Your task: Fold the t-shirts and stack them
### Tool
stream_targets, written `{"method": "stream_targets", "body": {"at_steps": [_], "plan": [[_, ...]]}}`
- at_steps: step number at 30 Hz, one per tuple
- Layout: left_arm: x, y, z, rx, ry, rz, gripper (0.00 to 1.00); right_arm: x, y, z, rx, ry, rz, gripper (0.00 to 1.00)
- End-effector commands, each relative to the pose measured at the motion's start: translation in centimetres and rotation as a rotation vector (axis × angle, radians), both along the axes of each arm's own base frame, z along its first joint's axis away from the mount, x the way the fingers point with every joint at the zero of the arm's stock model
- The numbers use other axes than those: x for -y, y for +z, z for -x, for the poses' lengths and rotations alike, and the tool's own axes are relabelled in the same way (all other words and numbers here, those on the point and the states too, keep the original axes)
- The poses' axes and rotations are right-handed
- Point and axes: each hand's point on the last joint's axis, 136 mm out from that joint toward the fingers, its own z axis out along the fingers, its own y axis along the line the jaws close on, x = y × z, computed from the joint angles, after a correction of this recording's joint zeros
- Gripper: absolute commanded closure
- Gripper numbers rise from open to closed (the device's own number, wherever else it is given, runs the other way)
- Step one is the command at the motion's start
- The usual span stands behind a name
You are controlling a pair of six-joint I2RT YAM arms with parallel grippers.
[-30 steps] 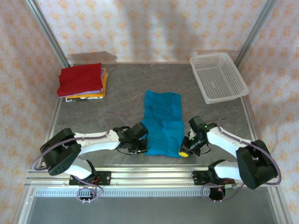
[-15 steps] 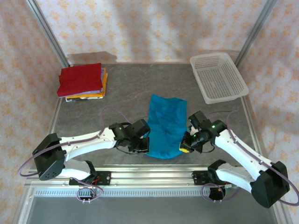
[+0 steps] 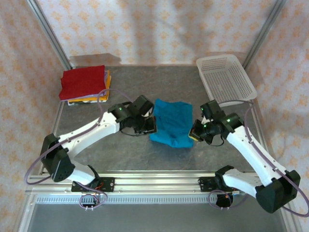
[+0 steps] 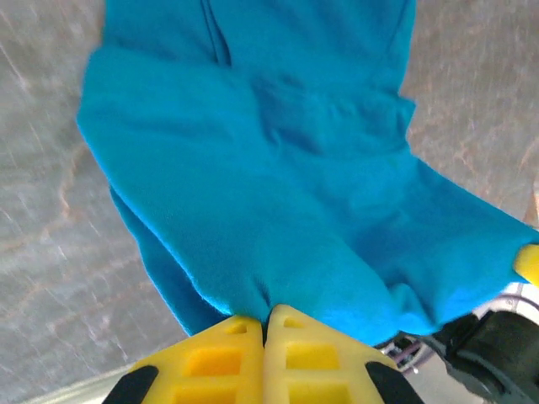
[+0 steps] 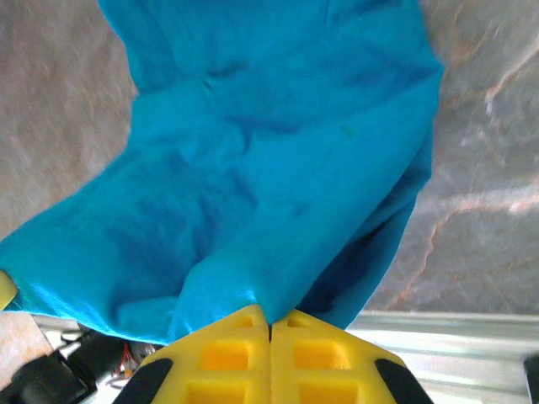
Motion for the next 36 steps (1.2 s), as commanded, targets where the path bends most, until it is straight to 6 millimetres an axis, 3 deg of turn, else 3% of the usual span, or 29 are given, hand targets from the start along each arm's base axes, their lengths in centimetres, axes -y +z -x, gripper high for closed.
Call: {"method": "stream_targets", "body": {"at_steps": [1,5,10,22,27,33,36], "plan": [[0.0,0.3,-2.0,0.009,-0.071,-0.036,1.00,0.9,1.6,-3.0,0.102,-0.013,0.036,1.00],[0.8,0.3,-4.0,0.003,-0.104,-0.042,1.00,1.3,2.5,-5.1,0.135,-0.026,0.045,1.00],[0.2,0.2,-7.0,0.008,-0.080,-0.025,1.00,1.9,3.6,-7.3,0.197,-0.063,0.048,1.00],[0.3,0.5,-11.9,0.008,-0.048,0.049,1.00,3.5,4.1,-12.8,0.231,-0.121,0.063,1.00],[0.1,-0.9,-14.7,-0.029,-0.033,0.077,1.00,3.7,2.4,-16.4,0.204,-0.131,0.032,1.00],[-1.2,-5.2,-18.9,-0.107,-0.004,0.067,1.00,2.6,-1.5,-22.4,0.137,-0.066,0.045,1.00],[-1.7,-6.6,-21.5,-0.096,0.023,0.086,1.00,3.4,-2.7,-25.3,0.140,-0.067,0.119,1.00]]}}
